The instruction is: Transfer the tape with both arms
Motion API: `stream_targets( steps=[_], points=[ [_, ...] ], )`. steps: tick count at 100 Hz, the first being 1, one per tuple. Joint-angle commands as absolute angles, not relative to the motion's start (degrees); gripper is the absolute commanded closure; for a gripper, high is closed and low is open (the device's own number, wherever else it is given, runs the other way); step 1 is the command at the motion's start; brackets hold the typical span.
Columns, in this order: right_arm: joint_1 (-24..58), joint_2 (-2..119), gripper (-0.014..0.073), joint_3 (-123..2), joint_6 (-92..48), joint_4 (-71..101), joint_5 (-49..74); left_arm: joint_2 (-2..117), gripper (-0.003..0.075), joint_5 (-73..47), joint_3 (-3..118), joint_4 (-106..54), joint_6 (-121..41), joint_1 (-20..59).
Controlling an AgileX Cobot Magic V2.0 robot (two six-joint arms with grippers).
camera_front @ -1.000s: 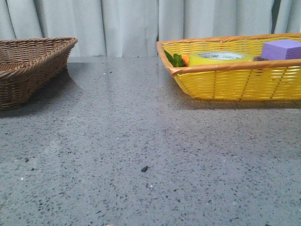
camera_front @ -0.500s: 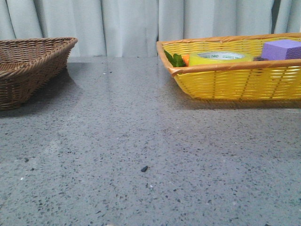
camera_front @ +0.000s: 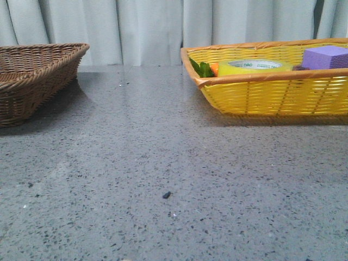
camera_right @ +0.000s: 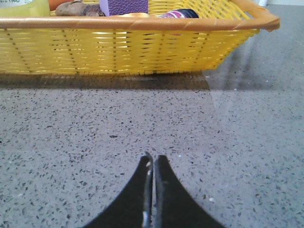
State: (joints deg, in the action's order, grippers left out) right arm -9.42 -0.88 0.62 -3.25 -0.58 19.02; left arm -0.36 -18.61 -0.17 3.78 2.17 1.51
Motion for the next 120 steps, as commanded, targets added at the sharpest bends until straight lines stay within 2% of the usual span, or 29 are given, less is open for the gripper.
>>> stream_targets(
  steps=[1,37,73,120],
  points=[
    [-9.63,-1.76,0.0661,1.83,-3.21,-1.13,18.19,-2.04,0.0741,-13.66,-0.77,3.70,2.45,1.45],
    [-9.63,-1.76,0.0661,1.83,-3.21,-2.42,17.59,-2.04,0.0741,-7.04,-0.77,3.70,2.45,1.45],
    [-9.63,-1.76,0.0661,1.83,-3.21,-0.75,3.73,-2.04,0.0741,-5.31,-0.77,3.92,2.45,1.45],
    [-9.63,-1.76,0.0661,1.83,-3.21,0.00,-3.91,-2.04,0.0741,-4.01,-0.67,4.03,2.45,1.45]
  ],
)
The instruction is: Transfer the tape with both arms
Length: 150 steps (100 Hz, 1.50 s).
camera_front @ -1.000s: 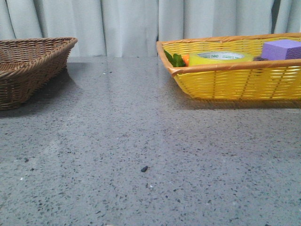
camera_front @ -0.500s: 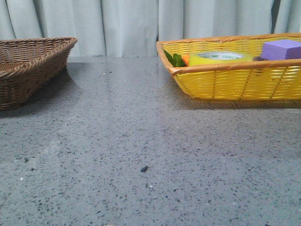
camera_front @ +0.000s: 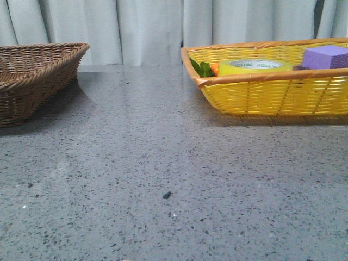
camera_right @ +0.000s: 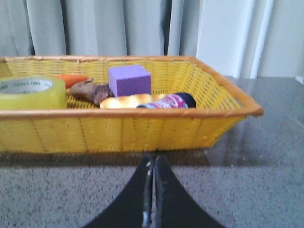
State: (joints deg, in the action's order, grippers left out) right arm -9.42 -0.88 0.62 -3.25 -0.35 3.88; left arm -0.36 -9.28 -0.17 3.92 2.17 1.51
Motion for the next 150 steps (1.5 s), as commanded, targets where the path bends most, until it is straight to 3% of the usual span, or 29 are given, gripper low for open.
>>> stream_targets(
  steps=[1,25,48,73,111,130,140,150],
  points=[
    [-9.63,-1.76,0.0661,1.83,-3.21,0.00,-4.14,-2.04,0.0741,-4.01,-0.67,4.03,2.45,1.45],
    [-9.63,-1.76,0.0661,0.36,-3.21,2.62,-4.48,-1.76,0.0741,-2.53,1.97,0.69,2.45,1.45],
    [-9.63,2.39,0.0661,-8.94,-3.21,2.62,7.23,3.78,0.0741,-2.80,10.83,0.69,2.45,1.45],
    [-9.63,15.42,0.0659,-21.57,-3.21,5.87,20.50,15.16,0.0741,-3.96,20.27,0.69,2.45,1.45],
    [-9.63,22.73,0.0660,-24.77,-3.21,8.56,18.75,24.06,0.0740,-2.66,23.85,0.80,2.35,1.45],
    [-7.67,24.28,0.0656,-29.97,-4.51,8.56,24.11,24.03,0.0739,0.00,23.85,0.80,2.35,1.45],
    [-5.28,28.25,0.0587,-34.77,-4.51,8.56,28.94,24.03,0.0739,2.41,23.85,0.80,2.35,1.45],
    [-2.73,33.47,0.0406,-39.63,-4.51,8.56,33.05,24.03,0.0740,5.13,23.85,-0.39,2.35,1.45]
  ],
)
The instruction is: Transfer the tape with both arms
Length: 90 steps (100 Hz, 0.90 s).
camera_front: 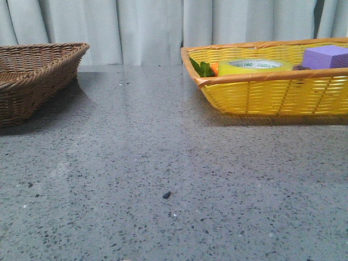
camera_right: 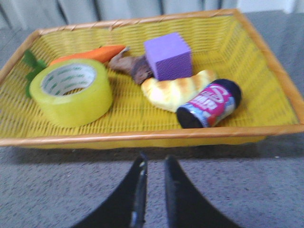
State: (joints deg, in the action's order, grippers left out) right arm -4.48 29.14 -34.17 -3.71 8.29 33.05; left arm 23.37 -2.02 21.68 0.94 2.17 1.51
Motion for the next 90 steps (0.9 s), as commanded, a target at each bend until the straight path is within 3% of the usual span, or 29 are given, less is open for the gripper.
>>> stream_targets(
  steps=[1,9,16,90],
  points=[
    [-2.39,34.27,0.0393,-39.98,-4.51,8.56,33.29,24.03,0.0740,5.46,23.85,-0.39,2.35,1.45],
    [-0.64,38.65,0.0259,-44.26,-4.51,8.56,35.57,24.03,0.0741,6.38,23.85,-0.88,2.35,1.45],
    [0.69,42.89,0.0207,-47.84,-4.51,8.56,36.38,24.03,0.0741,6.37,23.85,-0.88,2.35,1.45],
    [14.77,92.62,0.0211,-94.33,-4.92,8.56,59.89,24.03,0.0741,6.25,23.85,-0.88,2.35,1.45]
  ],
)
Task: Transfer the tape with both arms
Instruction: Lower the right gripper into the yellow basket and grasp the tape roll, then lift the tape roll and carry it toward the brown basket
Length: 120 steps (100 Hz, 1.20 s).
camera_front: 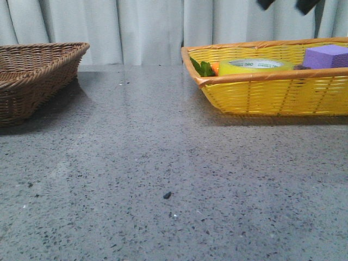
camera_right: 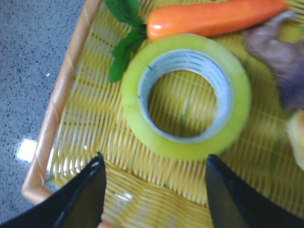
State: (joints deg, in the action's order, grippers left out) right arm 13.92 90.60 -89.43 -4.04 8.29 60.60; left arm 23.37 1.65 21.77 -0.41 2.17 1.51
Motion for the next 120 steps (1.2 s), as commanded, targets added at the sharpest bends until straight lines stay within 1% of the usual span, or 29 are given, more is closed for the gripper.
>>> stream_targets(
  steps=[1,28,51,58,70,71,82,96,120],
  points=[
    [14.94,92.97,0.0211,-94.58,-4.92,8.56,60.00,24.03,0.0741,6.25,23.85,-0.88,2.35,1.45],
    [15.59,103.68,0.0211,-100.30,-5.02,8.56,62.47,24.03,0.0741,6.01,23.85,-0.88,2.35,1.45],
    [15.59,106.52,0.0216,-100.30,-5.02,8.56,62.37,24.03,0.0741,6.01,23.85,-0.88,2.35,1.45],
    [15.59,106.88,0.0263,-100.30,-5.02,8.56,62.37,24.03,0.0741,6.01,23.85,-0.88,2.35,1.45],
    [15.59,106.89,0.0391,-100.30,-5.02,8.56,62.17,24.03,0.0741,6.01,23.85,-0.88,2.35,1.45],
    [15.59,106.89,0.0412,-100.30,-5.02,8.56,62.17,24.03,0.0741,6.01,23.85,-0.88,2.35,1.45],
    [15.59,106.89,0.0488,-100.30,-5.02,8.56,62.17,24.03,0.0741,6.01,23.85,-0.88,2.35,1.45],
    [15.59,106.89,0.0526,-101.29,-5.02,8.45,62.29,24.03,0.0741,6.01,23.85,-0.88,2.35,1.45],
    [15.59,106.77,0.0526,-108.44,-5.02,8.45,67.19,24.03,0.0741,6.01,23.85,-0.88,2.35,1.45]
  ],
)
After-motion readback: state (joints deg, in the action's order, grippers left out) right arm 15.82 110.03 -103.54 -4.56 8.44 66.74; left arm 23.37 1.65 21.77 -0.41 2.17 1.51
